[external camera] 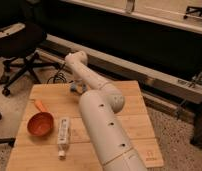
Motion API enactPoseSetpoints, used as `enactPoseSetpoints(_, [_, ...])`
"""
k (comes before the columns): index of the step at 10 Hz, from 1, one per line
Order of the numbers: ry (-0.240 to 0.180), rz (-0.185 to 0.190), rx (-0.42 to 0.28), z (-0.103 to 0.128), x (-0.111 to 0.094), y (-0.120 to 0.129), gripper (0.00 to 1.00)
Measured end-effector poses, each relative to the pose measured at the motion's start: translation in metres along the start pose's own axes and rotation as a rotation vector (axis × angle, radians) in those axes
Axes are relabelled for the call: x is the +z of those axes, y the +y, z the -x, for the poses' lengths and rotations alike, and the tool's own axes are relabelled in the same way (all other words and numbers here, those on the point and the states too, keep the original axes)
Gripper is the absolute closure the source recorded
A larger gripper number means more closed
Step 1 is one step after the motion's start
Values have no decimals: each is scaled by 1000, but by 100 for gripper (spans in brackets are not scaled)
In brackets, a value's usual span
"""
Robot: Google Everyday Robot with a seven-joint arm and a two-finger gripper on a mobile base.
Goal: Wipe the white sponge on the table
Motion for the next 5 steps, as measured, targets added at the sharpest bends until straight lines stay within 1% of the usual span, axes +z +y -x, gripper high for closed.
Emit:
enactPoseSetpoints(2, [28,-28,41,37,-2,1,100])
enactPoseSetpoints(3, [33,-39,40,50,-1,-5,100])
enactPoseSetpoints(4, [31,-48,22,60,2,-17,100])
enactPoseSetpoints(5, [17,-57,-14,67,8,-35,100])
